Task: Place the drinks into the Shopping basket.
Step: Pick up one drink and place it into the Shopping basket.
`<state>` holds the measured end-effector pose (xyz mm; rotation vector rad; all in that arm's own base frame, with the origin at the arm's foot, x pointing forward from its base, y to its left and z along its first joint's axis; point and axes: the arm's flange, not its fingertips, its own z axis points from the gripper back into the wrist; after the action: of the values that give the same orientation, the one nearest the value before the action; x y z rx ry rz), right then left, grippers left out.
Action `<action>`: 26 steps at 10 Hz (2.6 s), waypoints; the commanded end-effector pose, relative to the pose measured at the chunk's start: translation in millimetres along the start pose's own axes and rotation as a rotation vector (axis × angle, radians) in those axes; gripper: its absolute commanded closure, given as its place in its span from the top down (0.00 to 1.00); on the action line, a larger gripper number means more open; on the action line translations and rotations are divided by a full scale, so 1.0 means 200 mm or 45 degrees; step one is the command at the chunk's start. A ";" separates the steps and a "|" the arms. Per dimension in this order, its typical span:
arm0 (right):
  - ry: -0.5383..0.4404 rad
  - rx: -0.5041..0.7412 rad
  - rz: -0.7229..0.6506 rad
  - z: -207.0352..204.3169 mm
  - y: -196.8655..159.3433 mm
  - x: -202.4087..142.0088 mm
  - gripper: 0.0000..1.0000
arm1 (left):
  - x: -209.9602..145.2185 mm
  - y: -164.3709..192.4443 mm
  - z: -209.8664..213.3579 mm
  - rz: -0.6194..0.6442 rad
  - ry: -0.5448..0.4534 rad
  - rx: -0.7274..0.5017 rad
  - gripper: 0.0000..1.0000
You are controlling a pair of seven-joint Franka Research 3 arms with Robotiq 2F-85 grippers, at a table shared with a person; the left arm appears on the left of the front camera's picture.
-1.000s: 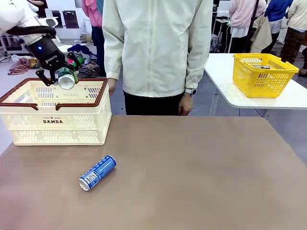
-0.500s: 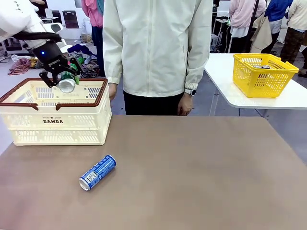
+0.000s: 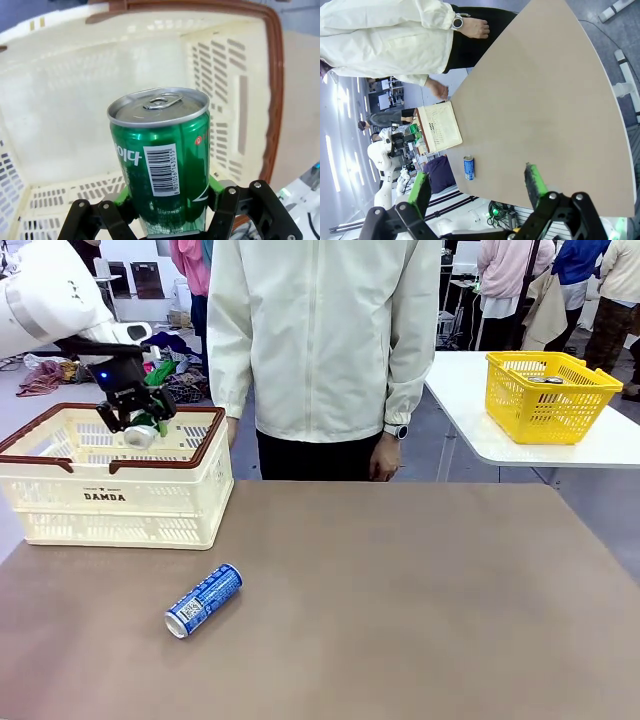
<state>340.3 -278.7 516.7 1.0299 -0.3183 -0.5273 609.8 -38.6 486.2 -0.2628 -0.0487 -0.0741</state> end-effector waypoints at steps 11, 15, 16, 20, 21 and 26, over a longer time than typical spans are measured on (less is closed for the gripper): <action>0.012 -0.014 0.026 0.01 0.00 -0.01 1.00 | -0.15 0.13 -0.45 0.068 0.059 0.200 0.00; 0.012 -0.014 0.026 0.01 0.00 -0.01 1.00 | -0.17 0.15 -0.52 0.093 0.029 0.177 0.00; 0.012 -0.014 0.026 0.01 0.00 -0.01 1.00 | -0.17 0.15 -0.53 0.095 0.039 0.178 0.00; 0.012 -0.014 0.026 0.01 0.00 -0.01 1.00 | -0.17 0.15 -0.53 0.096 0.035 0.177 1.00; 0.012 -0.014 0.026 0.01 0.00 -0.01 1.00 | -0.18 0.16 -0.53 0.097 0.028 0.170 1.00; 0.012 -0.014 0.026 0.01 0.00 -0.01 1.00 | -0.20 0.19 -0.36 0.120 -0.057 0.070 1.00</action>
<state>340.4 -278.7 516.7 1.0299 -0.3183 -0.5272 584.8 -24.6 391.5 -0.1662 -0.0471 0.0213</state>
